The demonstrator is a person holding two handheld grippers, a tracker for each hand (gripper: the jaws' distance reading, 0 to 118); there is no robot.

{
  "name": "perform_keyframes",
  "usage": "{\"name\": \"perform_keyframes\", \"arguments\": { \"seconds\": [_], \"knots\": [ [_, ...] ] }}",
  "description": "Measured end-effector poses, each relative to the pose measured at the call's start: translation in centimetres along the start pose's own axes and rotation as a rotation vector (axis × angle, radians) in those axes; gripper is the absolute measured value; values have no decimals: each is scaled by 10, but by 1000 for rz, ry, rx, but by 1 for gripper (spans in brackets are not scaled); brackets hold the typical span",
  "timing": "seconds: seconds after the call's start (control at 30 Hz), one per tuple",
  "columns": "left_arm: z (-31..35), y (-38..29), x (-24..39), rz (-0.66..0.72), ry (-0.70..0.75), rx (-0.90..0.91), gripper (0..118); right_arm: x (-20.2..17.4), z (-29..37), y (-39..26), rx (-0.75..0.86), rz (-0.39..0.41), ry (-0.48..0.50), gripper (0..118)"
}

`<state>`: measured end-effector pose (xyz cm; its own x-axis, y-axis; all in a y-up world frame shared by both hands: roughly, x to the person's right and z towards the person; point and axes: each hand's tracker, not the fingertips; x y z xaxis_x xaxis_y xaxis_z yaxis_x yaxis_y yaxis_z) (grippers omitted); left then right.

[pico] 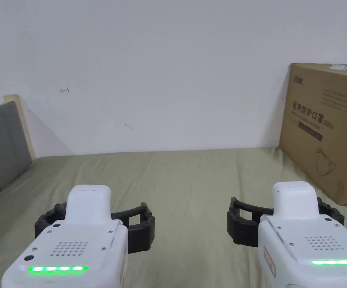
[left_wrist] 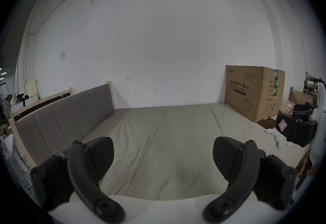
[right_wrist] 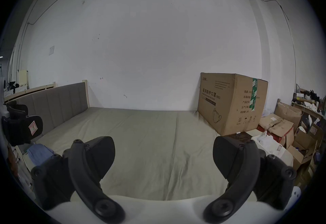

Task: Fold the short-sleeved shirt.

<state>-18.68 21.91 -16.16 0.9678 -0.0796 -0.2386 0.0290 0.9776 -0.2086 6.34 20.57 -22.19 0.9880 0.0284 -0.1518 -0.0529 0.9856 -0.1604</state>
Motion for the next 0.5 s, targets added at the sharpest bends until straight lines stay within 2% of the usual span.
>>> {"name": "perform_keyframes", "arguments": {
  "seconds": [0.5],
  "knots": [
    [3,-3,4,8,-16,19,114,4,2,0,3,-12,-5,112]
  ]
}}
